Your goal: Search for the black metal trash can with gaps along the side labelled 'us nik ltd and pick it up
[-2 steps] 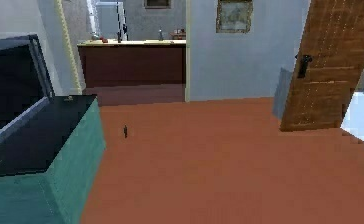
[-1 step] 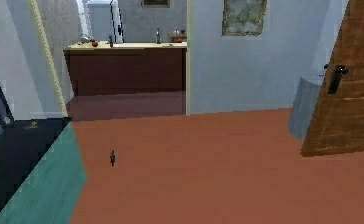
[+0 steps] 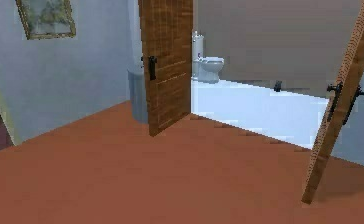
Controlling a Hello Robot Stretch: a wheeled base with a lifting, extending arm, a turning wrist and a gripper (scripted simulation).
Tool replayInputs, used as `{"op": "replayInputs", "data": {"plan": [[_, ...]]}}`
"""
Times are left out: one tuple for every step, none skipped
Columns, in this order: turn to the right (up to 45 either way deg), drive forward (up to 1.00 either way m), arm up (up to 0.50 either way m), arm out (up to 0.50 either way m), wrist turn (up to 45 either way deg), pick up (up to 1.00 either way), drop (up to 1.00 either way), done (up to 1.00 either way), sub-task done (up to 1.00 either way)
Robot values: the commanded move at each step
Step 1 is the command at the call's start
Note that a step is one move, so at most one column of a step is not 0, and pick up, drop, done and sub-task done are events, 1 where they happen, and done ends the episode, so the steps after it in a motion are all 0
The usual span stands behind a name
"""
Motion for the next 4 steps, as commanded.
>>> {"op": "replayInputs", "data": {"plan": [[15.0,0.0,0.0,0.0,0.0,0.0,0.0,0.0,0.0],[0.0,1.0,0.0,0.0,0.0,0.0,0.0,0.0,0.0],[0.0,0.4,0.0,0.0,0.0,0.0,0.0,0.0,0.0],[18.0,0.0,0.0,0.0,0.0,0.0,0.0,0.0,0.0]]}}
